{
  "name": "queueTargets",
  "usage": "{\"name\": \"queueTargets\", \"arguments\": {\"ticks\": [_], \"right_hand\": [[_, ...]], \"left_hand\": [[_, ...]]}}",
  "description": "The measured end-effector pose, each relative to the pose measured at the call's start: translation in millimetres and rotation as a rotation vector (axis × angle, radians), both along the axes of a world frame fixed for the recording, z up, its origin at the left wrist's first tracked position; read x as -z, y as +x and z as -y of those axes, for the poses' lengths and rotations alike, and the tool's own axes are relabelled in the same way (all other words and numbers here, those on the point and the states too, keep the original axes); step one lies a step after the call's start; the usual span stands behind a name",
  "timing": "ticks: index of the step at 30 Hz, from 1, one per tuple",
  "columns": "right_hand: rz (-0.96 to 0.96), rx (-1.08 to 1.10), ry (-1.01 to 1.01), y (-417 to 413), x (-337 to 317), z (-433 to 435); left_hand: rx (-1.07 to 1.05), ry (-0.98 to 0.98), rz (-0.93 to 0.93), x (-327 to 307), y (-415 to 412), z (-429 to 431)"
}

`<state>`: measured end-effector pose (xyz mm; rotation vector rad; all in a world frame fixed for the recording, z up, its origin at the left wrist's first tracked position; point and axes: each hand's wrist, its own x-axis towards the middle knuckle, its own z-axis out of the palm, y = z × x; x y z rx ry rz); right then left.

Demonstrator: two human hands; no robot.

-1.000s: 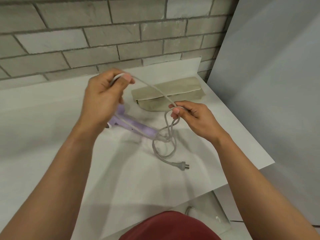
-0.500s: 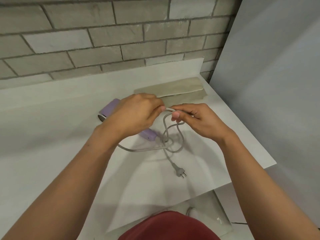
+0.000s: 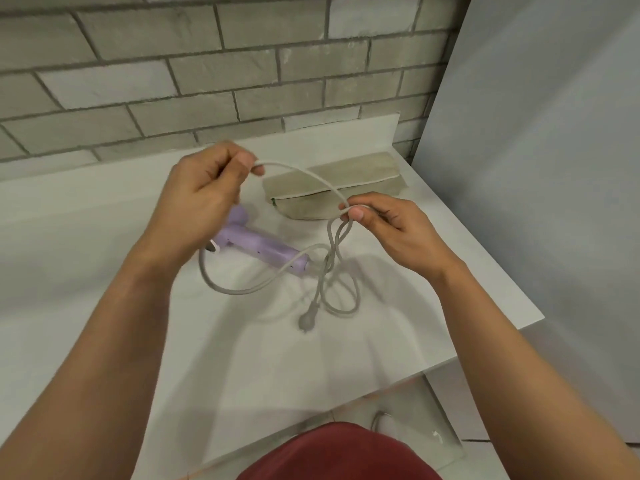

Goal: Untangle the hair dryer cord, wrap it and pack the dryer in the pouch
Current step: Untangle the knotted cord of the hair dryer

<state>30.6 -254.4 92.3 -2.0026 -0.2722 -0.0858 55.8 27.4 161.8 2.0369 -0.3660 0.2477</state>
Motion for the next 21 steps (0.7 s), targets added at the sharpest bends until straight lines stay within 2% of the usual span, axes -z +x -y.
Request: {"name": "queueTargets", "arguments": {"ticks": [2,4,8,10,13,15,17,19,21], "right_hand": [[-0.003,-0.026,-0.071,-0.8,-1.3,0.8],[-0.011,-0.067,-0.142,-1.9,-0.7,0.5],[-0.011,-0.107,-0.17,-3.0,-1.2,-4.7],[0.005,-0.105,-0.177,-2.6,-2.0,-6.3],[-0.004,-0.084,-0.142,-5.9,-3.0,-5.6],[-0.026,-0.059,-0.092,-9.2,-5.2,-4.4],[-0.03,-0.059,-0.085,-10.7,-6.3,-3.1],[-0.035,-0.077,-0.094,-12.3,-5.0,-2.9],[-0.052,-0.067,-0.063,-13.6,-1.4,-3.1]], "left_hand": [[-0.024,0.28,-0.106,1.7,0.3,-10.3],[0.01,0.435,-0.126,5.1,-1.5,-8.1],[0.282,0.707,0.197,9.7,-4.6,22.4],[0.355,0.787,0.193,12.6,-5.4,38.6],[0.301,0.662,0.229,16.8,-3.0,51.6],[0.296,0.527,0.132,11.8,-5.1,56.6],[0.325,0.605,-0.015,4.8,-8.9,58.1],[0.344,0.698,-0.049,5.1,-8.2,54.2],[0.319,0.592,-0.037,4.0,-4.3,47.8]]}}
